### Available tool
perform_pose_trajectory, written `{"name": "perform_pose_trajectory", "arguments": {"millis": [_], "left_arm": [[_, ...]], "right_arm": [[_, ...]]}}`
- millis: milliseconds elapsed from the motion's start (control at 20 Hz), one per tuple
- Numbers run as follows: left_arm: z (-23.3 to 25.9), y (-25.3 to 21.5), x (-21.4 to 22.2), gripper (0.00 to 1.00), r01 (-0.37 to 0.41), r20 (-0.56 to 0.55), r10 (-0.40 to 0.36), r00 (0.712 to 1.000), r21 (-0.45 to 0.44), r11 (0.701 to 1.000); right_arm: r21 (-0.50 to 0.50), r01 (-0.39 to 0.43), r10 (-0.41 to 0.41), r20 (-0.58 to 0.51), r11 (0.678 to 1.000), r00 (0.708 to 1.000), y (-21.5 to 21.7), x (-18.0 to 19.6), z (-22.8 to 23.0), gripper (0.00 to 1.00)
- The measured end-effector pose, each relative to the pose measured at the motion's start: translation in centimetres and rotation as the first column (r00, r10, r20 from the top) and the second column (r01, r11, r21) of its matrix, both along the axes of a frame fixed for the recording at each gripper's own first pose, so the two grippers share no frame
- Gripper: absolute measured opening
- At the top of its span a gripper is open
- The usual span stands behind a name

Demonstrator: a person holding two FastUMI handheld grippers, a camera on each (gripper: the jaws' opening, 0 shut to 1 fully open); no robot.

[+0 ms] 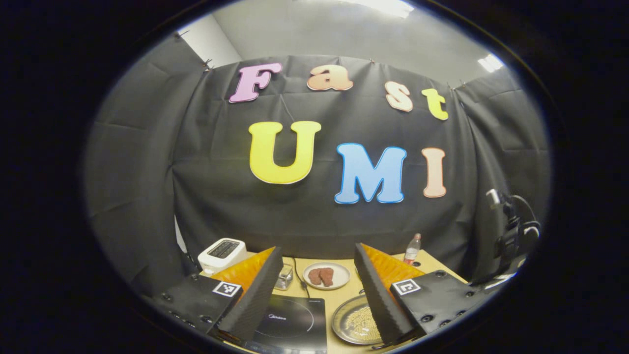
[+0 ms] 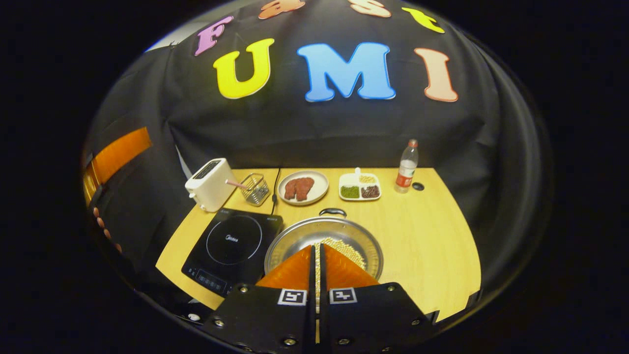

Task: First push the handle of the pot to place it horizontally, then grasp the pot with both hands and set it on the induction cooktop.

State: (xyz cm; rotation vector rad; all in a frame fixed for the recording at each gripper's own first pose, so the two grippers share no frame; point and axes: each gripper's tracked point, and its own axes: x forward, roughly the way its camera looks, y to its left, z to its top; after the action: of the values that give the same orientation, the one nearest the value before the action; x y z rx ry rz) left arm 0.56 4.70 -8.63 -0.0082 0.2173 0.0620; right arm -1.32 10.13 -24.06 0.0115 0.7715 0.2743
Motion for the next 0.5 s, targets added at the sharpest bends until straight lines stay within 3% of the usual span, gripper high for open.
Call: {"name": "perform_pose_trajectory", "arguments": {"millis": [200,300,500], "left_arm": [[-0.6,1.3,-0.6,0.96,-0.025,-0.017,0.024,1.0,-0.006,1.0],[-0.6,1.7,-1.0,0.94,-0.034,-0.022,0.034,0.999,-0.003,0.999],[-0.9,3.0,-1.6,0.99,-0.059,-0.032,0.059,0.998,0.002,0.998]], "right_arm": [[0.036,-0.073,0.079,-0.204,0.997,0.976,2.2,-3.5,-5.7,0.03],[0.019,-0.105,0.106,-0.257,0.994,0.961,2.9,-4.5,-7.8,0.03],[0.048,-0.121,0.13,-0.359,0.992,0.924,4.1,-6.7,-10.9,0.05]]}}
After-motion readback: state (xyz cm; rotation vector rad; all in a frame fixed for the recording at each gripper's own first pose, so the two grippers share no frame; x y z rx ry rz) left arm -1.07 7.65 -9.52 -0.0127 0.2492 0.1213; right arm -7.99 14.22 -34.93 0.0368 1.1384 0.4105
